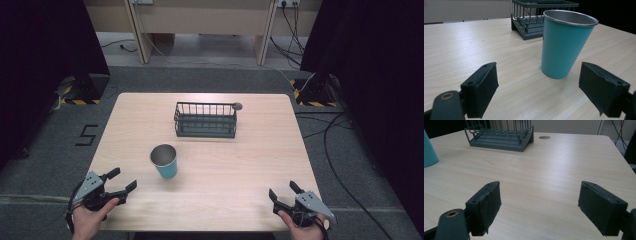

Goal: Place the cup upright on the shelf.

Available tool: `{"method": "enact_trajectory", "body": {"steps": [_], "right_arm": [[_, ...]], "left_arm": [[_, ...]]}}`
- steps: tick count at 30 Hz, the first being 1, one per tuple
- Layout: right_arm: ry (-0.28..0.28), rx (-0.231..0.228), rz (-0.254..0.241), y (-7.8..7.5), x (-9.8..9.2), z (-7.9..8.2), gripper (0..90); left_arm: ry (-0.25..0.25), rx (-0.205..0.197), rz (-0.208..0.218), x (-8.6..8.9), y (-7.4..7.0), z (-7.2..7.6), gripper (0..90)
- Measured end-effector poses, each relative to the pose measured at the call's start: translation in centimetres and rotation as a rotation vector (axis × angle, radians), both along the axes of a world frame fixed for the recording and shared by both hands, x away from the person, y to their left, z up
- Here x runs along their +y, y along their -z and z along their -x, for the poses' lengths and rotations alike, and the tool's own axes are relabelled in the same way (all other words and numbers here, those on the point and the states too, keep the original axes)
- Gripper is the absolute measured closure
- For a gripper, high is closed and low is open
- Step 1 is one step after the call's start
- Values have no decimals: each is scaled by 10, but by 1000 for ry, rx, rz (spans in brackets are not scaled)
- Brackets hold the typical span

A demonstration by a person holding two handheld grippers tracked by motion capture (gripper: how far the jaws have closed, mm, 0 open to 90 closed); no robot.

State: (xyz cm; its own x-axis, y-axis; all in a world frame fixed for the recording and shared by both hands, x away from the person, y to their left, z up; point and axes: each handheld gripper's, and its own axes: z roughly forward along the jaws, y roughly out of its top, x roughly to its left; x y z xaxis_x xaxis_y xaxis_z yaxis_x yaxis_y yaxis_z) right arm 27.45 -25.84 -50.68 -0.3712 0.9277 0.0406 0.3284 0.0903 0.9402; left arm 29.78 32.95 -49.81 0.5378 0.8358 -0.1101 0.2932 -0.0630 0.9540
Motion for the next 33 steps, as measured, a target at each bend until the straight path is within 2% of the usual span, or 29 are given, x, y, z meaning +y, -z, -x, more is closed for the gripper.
{"method": "enact_trajectory", "body": {"steps": [3, 7, 13, 21, 24, 25, 33], "right_arm": [[-8, -14, 5, -2, 2, 0, 189], [-15, -10, 10, -2, 2, -1, 190], [-18, -10, 5, -3, 3, -2, 191], [-24, -9, 2, -3, 5, -3, 192], [-31, -10, 9, -3, 6, -4, 192], [-31, -8, 4, -3, 6, -4, 191], [-31, -7, -1, -3, 6, -3, 193]], "left_arm": [[1, -10, -10, -3, -2, 1, 150], [9, -19, -13, -6, -4, 1, 149], [59, -29, -25, -18, -9, -4, 148], [109, -18, -33, -30, -11, -11, 146], [131, -16, -20, -36, -13, -16, 147], [139, -13, 0, -41, -13, -20, 147], [158, -10, -24, -57, -10, -35, 147]]}}
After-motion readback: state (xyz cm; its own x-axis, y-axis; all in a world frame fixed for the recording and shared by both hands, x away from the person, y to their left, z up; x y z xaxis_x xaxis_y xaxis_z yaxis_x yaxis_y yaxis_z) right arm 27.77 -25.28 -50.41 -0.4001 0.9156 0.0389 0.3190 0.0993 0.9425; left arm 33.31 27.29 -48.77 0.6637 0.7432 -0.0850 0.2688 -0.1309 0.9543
